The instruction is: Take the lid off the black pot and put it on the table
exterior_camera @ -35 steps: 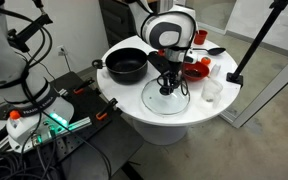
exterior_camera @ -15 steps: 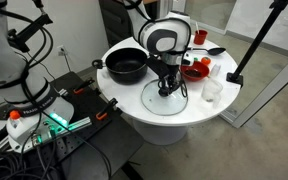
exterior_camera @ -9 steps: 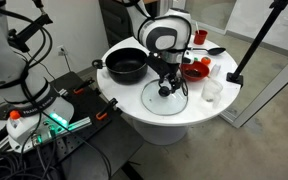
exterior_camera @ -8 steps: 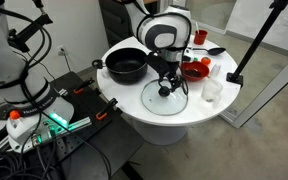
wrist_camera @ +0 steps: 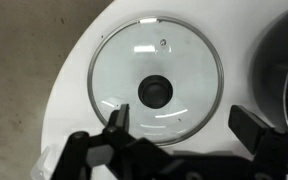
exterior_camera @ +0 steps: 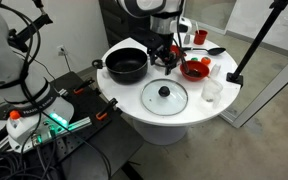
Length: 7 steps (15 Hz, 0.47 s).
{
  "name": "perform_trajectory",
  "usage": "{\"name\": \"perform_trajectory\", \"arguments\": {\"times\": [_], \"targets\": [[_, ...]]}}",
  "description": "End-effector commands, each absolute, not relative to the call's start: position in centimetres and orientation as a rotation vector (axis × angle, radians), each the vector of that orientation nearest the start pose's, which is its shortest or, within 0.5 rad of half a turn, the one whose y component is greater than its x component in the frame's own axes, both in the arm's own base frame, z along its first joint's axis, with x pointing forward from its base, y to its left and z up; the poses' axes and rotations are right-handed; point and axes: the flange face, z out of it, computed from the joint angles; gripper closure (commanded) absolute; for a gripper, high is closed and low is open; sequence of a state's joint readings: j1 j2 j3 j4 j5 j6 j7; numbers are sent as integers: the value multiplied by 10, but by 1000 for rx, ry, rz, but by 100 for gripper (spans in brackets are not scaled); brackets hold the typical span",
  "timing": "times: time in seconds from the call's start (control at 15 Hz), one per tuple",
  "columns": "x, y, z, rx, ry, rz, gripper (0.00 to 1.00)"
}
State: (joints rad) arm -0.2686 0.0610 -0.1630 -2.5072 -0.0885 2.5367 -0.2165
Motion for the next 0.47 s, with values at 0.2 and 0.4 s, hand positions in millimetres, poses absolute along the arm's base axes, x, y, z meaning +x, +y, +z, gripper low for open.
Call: {"name": "perform_trajectory", "arguments": {"times": [0.2,0.4], "targets": [[395,-159,305,-3205,80,71,0],[383,-147,315,-3206,48,50,0]]}}
